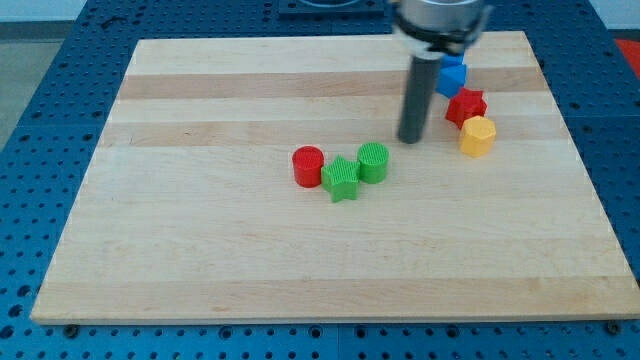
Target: Separate the green circle and the green star
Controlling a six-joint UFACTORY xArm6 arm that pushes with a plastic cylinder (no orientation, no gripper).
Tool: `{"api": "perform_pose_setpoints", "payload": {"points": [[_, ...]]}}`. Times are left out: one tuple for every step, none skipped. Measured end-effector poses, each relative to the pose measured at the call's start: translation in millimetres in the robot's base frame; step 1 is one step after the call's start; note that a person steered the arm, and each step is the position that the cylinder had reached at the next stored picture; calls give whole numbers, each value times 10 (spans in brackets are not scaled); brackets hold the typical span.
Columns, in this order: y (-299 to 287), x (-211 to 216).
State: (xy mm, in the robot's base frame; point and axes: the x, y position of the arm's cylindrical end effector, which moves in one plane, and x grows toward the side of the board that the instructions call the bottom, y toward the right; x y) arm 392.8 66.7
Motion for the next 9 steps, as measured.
{"api": "perform_pose_setpoints", "payload": {"points": [[-569, -92], [-702, -45], [-544, 128], [-515, 235], [-475, 365], [-436, 505], [-359, 571], [-359, 685], [-353, 864]]}}
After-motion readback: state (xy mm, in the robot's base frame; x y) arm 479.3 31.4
